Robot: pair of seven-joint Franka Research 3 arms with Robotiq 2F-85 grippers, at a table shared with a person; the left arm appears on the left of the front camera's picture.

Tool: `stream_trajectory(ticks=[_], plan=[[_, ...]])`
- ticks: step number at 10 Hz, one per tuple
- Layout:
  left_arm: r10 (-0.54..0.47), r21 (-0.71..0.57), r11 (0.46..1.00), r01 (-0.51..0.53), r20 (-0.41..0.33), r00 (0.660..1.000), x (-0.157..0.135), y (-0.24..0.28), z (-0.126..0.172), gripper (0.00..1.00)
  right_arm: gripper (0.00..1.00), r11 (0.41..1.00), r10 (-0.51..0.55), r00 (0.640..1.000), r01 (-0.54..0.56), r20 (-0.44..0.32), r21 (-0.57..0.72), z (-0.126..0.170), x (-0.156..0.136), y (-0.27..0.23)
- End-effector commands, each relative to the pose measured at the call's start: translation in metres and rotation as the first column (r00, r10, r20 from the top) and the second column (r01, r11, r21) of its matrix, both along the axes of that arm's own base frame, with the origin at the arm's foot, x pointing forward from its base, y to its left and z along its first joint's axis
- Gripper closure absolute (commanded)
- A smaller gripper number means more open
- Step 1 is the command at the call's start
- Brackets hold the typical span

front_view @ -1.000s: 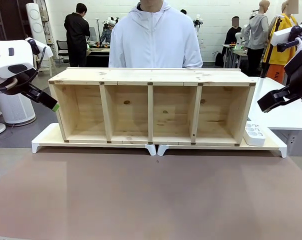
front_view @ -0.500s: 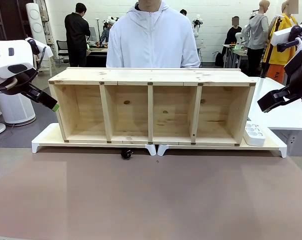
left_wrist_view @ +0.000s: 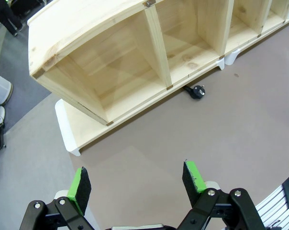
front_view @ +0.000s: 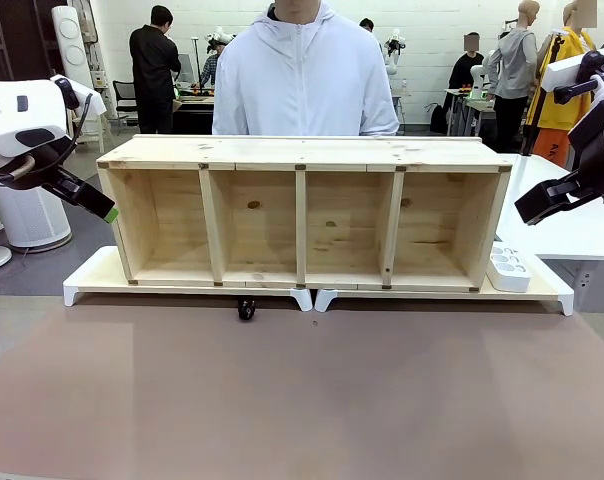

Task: Perform cable management.
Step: When the cord part of the Power Cable appears at the lower middle area of the table and stops, grasp the cord part of the Power Cable.

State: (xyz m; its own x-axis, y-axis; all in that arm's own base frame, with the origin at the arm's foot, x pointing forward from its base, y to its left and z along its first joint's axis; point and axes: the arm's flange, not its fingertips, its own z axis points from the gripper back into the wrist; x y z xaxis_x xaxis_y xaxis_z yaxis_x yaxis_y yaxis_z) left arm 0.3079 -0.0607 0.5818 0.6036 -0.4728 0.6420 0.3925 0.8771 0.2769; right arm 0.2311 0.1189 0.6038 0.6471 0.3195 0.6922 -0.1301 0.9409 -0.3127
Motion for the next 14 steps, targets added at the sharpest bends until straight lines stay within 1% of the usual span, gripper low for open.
stream_trajectory(ticks=[1, 14], plan=[[0.001, 0.003, 1.0, -0.001, -0.002, 1.0, 0.0006, 0.0002, -0.0007, 0.0, 0.0, 1.0, -0.001, 1.0, 0.001, 0.003, -0.002, 0.0004, -0.0001, -0.0003], [0.001, 0.003, 1.0, -0.001, -0.002, 1.0, 0.0006, 0.0002, -0.0007, 0.0, 0.0, 1.0, -0.001, 1.0, 0.001, 0.003, -0.002, 0.0004, -0.0001, -0.0003]])
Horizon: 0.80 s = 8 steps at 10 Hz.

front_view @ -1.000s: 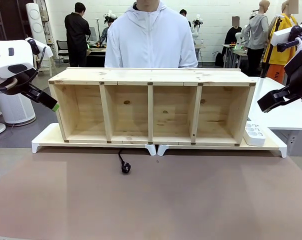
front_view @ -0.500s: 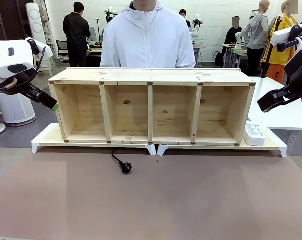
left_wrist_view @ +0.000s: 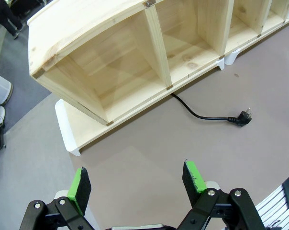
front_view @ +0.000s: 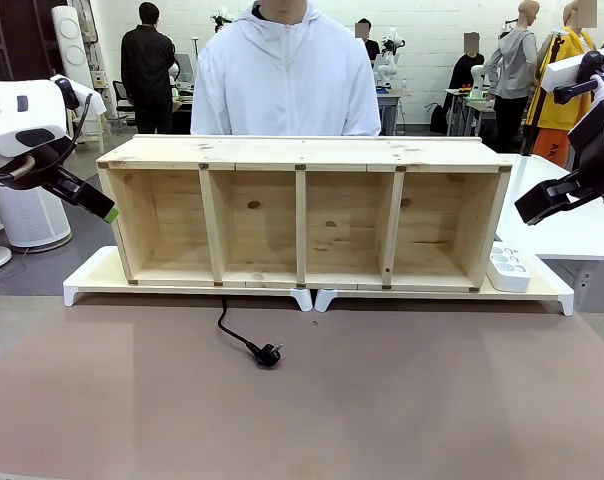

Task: Perform cable management.
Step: When the cord part of the Power Cable appears at the lower middle area of the table and stops, grasp the cord part of the Power Cable.

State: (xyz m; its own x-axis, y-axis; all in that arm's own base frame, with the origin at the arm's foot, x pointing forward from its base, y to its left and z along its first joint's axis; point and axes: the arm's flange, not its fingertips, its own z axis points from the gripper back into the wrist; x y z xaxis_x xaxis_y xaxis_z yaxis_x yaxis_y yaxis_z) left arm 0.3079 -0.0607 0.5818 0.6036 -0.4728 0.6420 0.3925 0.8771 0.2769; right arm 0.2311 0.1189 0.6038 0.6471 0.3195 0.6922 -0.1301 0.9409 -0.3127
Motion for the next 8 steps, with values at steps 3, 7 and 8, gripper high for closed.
stream_trajectory(ticks=[3, 7, 8], plan=[[0.001, 0.003, 1.0, -0.001, -0.002, 1.0, 0.0006, 0.0002, -0.0007, 0.0, 0.0, 1.0, -0.001, 1.0, 0.001, 0.003, -0.002, 0.0004, -0.0001, -0.0003], [0.001, 0.003, 1.0, -0.001, -0.002, 1.0, 0.0006, 0.0002, -0.0007, 0.0, 0.0, 1.0, -0.001, 1.0, 0.001, 0.003, -0.002, 0.0004, -0.0001, -0.0003], [0.001, 0.003, 1.0, -0.001, -0.002, 1.0, 0.0006, 0.0002, -0.0007, 0.0, 0.0, 1.0, -0.001, 1.0, 0.001, 0.003, -0.002, 0.0004, -0.0001, -0.0003]])
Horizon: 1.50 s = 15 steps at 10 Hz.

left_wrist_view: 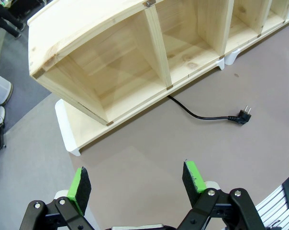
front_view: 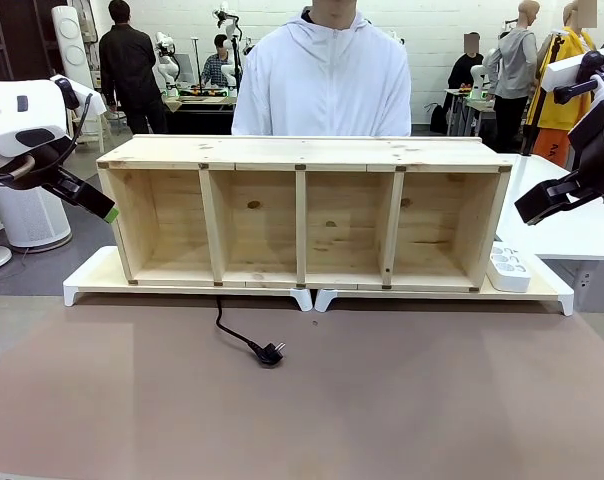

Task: Perform cable management.
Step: When the cord part of the Power Cable appears at the lower middle area of the table and stops, grasp the cord part of the Power Cable.

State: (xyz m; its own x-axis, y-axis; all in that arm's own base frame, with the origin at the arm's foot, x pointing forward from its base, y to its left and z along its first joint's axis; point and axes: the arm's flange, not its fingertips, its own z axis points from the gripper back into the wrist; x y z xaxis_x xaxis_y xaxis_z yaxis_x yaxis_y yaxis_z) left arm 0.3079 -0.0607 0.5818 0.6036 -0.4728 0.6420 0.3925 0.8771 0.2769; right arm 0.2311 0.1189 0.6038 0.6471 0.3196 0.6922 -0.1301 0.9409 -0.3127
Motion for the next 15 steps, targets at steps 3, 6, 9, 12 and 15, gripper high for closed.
stream_trajectory(ticks=[3, 6, 9, 12, 15], plan=[[0.001, 0.003, 1.0, -0.001, -0.002, 1.0, 0.001, 0.0, -0.001, 0.0, 0.0, 1.0, 0.0, 1.0, 0.0, 0.0, 0.0, 0.0, 0.0, 0.0], [0.001, 0.003, 1.0, -0.001, -0.002, 1.0, 0.001, 0.0, -0.001, 0.0, 0.0, 0.983, 0.184, 0.979, -0.184, -0.091, 0.007, -0.019, 0.028, 0.04], [0.001, 0.003, 1.0, -0.001, -0.002, 1.0, 0.001, 0.0, -0.001, 0.0, 0.0, 0.964, 0.267, 0.951, -0.266, -0.157, 0.027, -0.042, 0.046, 0.08], [0.001, 0.003, 1.0, -0.001, -0.002, 1.0, 0.001, 0.0, -0.001, 0.0, 0.0, 0.917, 0.397, 0.886, -0.389, -0.239, 0.083, -0.079, 0.069, 0.132], [0.001, 0.003, 1.0, -0.001, -0.002, 1.0, 0.001, 0.0, -0.001, 0.0, 0.0, 0.864, 0.503, 0.819, -0.48, -0.276, 0.152, -0.114, 0.093, 0.182]])
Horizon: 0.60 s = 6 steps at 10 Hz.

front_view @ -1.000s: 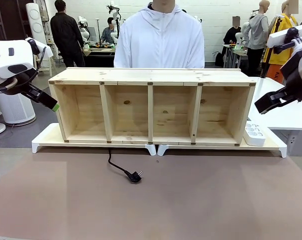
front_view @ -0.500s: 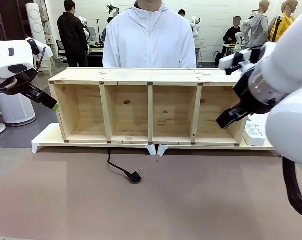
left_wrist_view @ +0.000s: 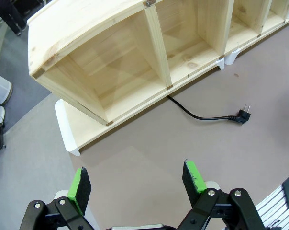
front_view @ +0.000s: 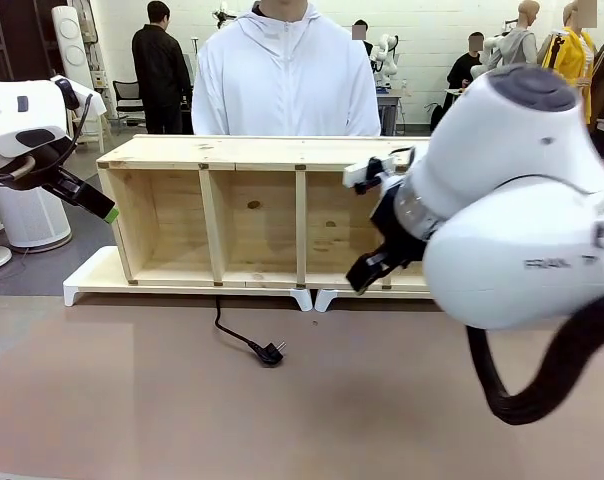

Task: Perform cable management.
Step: When the cord part of the Power Cable appears at the lower middle area of the table and stops, grasp the cord part of the Power Cable.

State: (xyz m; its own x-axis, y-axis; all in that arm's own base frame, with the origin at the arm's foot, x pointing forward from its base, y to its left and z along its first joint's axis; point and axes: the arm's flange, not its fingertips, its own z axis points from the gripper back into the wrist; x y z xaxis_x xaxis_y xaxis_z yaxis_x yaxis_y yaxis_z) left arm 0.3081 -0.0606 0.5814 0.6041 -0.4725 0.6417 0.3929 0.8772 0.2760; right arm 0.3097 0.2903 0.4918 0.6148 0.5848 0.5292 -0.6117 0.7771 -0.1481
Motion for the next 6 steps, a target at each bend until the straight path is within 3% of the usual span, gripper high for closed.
stream_trajectory(ticks=[1, 6], plan=[[0.001, 0.004, 1.0, -0.001, -0.001, 1.0, 0.0, 0.0, 0.0, 0.0, 0.0, 0.995, 0.095, 0.994, -0.093, -0.048, 0.036, -0.014, 0.021, 0.026], [0.001, 0.004, 1.0, -0.001, -0.001, 1.0, 0.0, 0.0, 0.0, 0.0, 0.0, 0.974, 0.221, 0.957, -0.205, -0.19, 0.1, -0.064, 0.043, 0.085]])
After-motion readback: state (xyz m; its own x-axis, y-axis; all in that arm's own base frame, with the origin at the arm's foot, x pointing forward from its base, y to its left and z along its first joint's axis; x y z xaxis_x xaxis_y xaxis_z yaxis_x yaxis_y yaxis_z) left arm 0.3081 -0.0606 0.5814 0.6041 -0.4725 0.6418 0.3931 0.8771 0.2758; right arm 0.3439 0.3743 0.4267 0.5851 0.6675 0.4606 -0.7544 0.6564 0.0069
